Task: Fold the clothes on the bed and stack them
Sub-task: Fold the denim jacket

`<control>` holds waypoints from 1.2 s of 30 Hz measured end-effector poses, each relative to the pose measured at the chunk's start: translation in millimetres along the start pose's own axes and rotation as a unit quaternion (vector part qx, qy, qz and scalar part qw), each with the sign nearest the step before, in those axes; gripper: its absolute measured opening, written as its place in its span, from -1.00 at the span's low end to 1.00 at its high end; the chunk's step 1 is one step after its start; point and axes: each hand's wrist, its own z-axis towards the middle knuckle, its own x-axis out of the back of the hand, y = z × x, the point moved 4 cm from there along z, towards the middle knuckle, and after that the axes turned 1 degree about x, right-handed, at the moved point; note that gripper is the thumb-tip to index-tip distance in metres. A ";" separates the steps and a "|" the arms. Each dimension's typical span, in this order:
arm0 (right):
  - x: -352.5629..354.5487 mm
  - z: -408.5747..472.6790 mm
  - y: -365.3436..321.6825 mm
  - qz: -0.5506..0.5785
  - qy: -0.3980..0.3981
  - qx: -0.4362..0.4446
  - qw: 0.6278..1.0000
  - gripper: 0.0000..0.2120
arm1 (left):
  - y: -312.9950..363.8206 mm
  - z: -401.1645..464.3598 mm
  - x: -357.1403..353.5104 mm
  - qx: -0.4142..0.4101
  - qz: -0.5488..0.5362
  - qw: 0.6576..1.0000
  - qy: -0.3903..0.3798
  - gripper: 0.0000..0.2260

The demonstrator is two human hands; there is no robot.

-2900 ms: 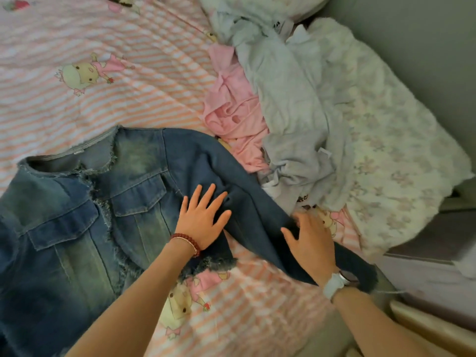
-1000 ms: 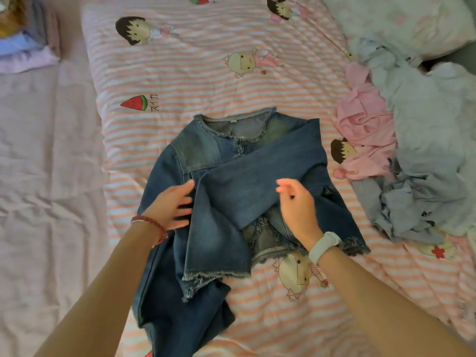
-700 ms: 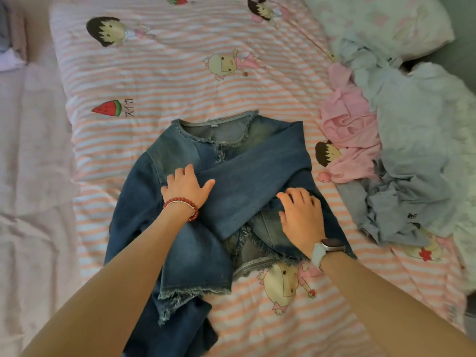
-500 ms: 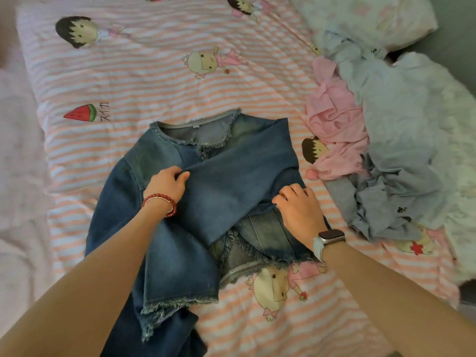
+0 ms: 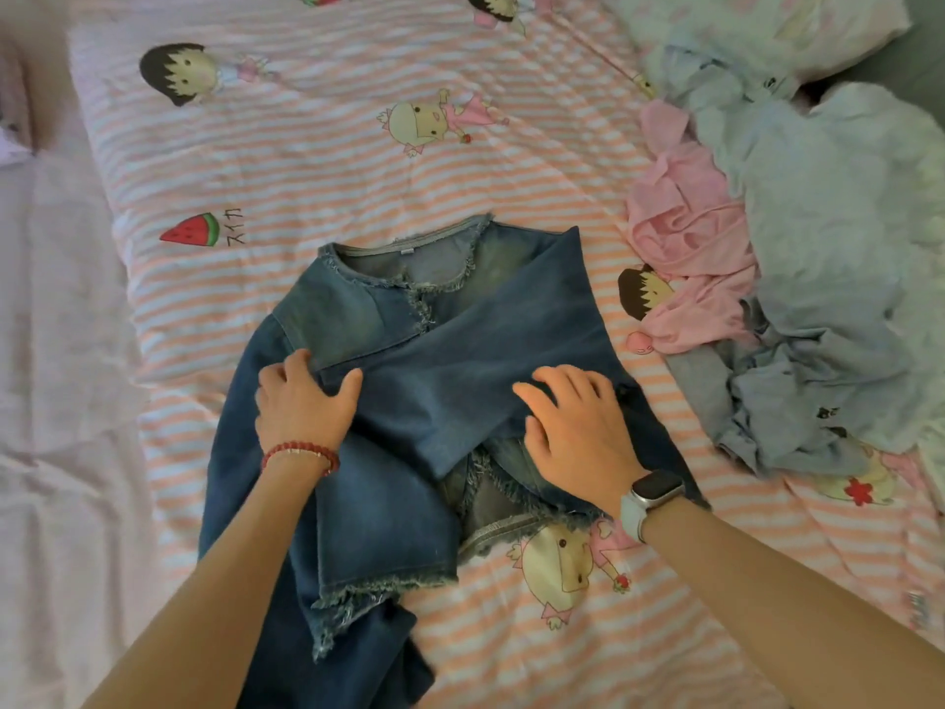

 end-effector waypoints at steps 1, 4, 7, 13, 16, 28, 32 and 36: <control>-6.4 2.0 -10.6 0.011 -0.022 0.017 1.000 -0.67 | -6.3 -15.6 4.9 0.015 0.000 0.999 0.029 -0.40; -36.9 1.8 -36.3 0.026 -0.132 0.014 0.991 -0.54 | -23.8 -46.5 3.8 0.044 0.055 0.997 0.026 -0.35; -57.7 2.7 -46.7 0.044 -0.165 -0.024 0.985 -0.51 | -33.1 -36.0 2.3 0.043 0.151 0.987 -0.027 -0.54; -60.4 14.2 -48.5 0.075 -0.189 -0.065 0.977 -0.52 | -28.8 -20.2 26.3 -0.082 -0.087 0.991 -0.057 -0.85; -48.1 16.3 -62.5 0.087 -0.117 -0.042 0.988 -0.52 | -39.4 -12.0 47.2 -0.047 -0.186 0.978 -0.087 -0.86; -69.2 33.5 -100.9 0.002 -0.190 -0.031 0.981 -0.50 | -115.9 4.1 70.5 0.066 -0.073 0.945 -0.311 -0.79; -76.4 23.6 -100.0 -0.018 -0.229 0.015 0.973 -0.51 | -137.1 8.4 81.9 0.086 -0.149 0.972 -0.161 -0.80; -70.7 29.9 -104.8 0.042 -0.242 -0.022 0.969 -0.52 | -131.3 15.2 89.8 0.024 0.051 0.998 -0.039 -0.78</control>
